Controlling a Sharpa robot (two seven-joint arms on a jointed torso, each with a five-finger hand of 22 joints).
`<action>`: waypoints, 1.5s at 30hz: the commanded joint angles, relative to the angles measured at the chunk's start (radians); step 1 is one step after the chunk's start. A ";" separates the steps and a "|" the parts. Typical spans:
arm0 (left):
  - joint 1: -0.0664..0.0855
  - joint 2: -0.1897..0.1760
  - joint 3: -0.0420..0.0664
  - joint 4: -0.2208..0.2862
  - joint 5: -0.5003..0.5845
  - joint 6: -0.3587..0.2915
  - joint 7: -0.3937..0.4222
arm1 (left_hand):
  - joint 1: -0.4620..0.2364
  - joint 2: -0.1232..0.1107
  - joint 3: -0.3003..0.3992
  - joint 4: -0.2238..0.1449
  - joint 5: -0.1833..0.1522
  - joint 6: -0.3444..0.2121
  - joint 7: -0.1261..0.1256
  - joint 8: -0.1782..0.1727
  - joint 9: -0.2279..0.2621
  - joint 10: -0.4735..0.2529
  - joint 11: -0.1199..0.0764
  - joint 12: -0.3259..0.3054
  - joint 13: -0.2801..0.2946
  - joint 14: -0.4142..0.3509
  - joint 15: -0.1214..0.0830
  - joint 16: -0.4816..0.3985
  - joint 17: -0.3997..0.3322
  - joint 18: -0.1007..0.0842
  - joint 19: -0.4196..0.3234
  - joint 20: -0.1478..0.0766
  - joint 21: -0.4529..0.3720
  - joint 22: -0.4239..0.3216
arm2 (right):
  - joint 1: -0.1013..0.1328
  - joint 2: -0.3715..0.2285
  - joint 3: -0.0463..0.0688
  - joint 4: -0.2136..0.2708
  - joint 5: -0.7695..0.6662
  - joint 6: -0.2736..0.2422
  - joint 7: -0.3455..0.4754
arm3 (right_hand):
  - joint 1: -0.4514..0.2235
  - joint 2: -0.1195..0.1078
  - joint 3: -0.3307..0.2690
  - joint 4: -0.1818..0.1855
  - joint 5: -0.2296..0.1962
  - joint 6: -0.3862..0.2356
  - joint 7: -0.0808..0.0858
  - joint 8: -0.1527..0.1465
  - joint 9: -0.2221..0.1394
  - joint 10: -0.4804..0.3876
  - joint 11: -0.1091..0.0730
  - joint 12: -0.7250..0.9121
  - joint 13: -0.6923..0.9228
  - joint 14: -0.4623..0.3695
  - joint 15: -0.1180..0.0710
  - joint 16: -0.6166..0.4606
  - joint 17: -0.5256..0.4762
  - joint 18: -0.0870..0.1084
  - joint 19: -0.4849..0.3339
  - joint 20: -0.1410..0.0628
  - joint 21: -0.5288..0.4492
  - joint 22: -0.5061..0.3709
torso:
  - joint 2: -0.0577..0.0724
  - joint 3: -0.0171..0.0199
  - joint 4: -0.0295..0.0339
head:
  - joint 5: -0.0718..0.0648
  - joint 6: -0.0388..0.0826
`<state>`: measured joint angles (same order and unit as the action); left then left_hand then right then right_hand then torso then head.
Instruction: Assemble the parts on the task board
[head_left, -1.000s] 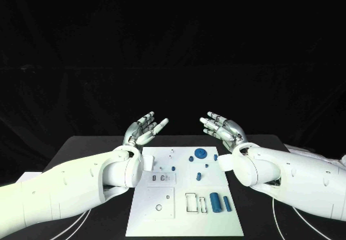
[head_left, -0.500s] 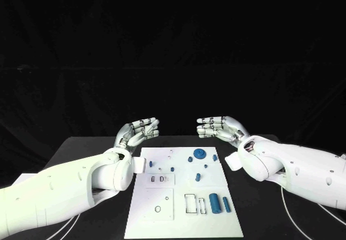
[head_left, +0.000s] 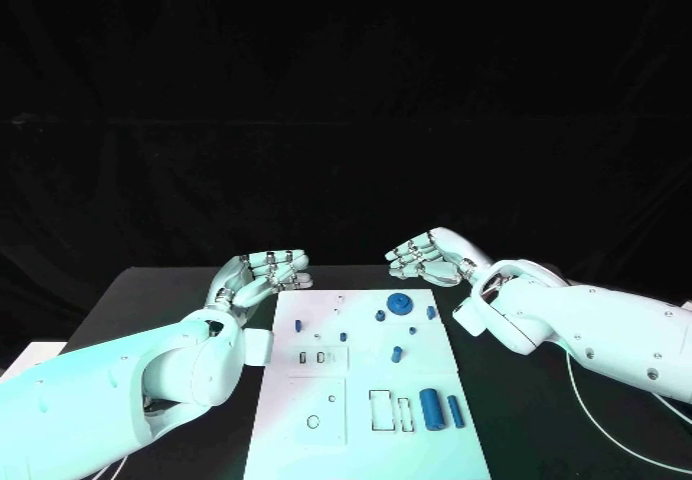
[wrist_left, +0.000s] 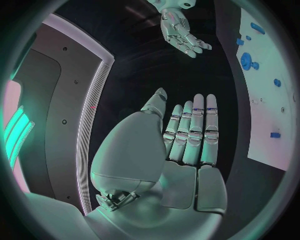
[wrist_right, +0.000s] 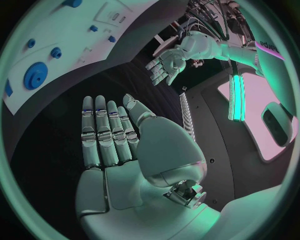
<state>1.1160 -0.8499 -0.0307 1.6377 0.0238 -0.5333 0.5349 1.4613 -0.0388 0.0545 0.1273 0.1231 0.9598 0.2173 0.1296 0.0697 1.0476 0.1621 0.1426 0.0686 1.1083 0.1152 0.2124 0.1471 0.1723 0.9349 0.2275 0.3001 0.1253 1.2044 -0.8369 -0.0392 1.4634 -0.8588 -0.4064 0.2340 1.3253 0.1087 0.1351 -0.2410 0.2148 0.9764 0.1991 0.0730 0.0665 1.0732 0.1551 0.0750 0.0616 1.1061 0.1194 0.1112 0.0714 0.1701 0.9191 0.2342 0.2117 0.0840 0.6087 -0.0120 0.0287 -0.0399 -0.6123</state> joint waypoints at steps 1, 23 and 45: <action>0.002 -0.017 0.003 0.037 0.019 0.074 -0.004 | -0.001 0.013 -0.001 -0.009 -0.002 0.027 -0.009 0.006 0.002 0.032 -0.011 -0.001 0.002 0.038 -0.014 0.012 0.017 0.013 0.029 -0.012 0.012 0.003 | 0.010 0.000 0.002 0.001 -0.299 0.059 -0.142 | -0.017 -0.038 0.033 -0.026 0.003 0.068 -0.025 -0.002 0.005 0.092 -0.036 -0.005 0.003 0.180 -0.059 0.053 0.033 0.016 0.148 -0.067 0.096 0.038 | 0.034 -0.0055 0.0136 | -0.011 0.009; 0.024 -0.068 0.027 0.187 0.043 0.089 -0.014 | -0.009 0.016 -0.005 -0.006 -0.002 0.039 -0.007 -0.010 -0.001 0.052 -0.012 -0.024 -0.002 0.053 -0.018 0.002 0.044 0.009 0.044 -0.021 0.014 0.001 | 0.058 0.030 0.008 0.000 -0.827 0.246 -0.375 | -0.064 -0.122 0.092 0.012 -0.044 0.098 -0.058 -0.009 0.002 0.103 -0.076 -0.013 0.002 0.398 -0.127 0.807 0.645 0.011 0.307 -0.158 0.552 0.307 | 0.133 -0.0162 0.0586 | -0.073 0.023; 0.042 -0.078 0.029 0.197 0.052 0.088 -0.025 | -0.007 0.019 -0.004 -0.008 -0.001 0.036 -0.006 -0.014 -0.001 0.050 -0.011 -0.030 -0.002 0.050 -0.017 -0.003 0.047 0.009 0.041 -0.020 0.012 -0.001 | 0.059 0.055 0.009 -0.008 -0.870 0.353 -0.398 | -0.048 -0.144 0.121 0.048 -0.048 0.094 -0.064 -0.007 0.004 0.066 -0.072 -0.010 0.004 0.387 -0.122 0.990 0.832 -0.007 0.303 -0.146 0.752 0.517 | 0.159 -0.0213 0.0733 | -0.086 0.027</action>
<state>1.1557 -0.9291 -0.0032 1.8340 0.0685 -0.4651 0.5081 1.4536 -0.0274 0.0540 0.1224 0.1231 0.9984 0.2069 0.1209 0.0699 1.1008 0.1445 0.1157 0.0681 1.1630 0.0974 0.2159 0.1926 0.1716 0.9827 0.2038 0.3162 0.1250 1.2633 -0.7839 -0.0311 1.4573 -1.7038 -0.1010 -0.1505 1.2714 -0.0346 0.2529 -0.1958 0.1701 1.0683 0.1388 0.0680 0.0693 1.1373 0.0888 0.0648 0.0647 1.4666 -0.0002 1.0965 0.9019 0.1700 1.2303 0.0864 0.9606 0.5987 0.7652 -0.0329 0.1003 -0.1255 -0.5836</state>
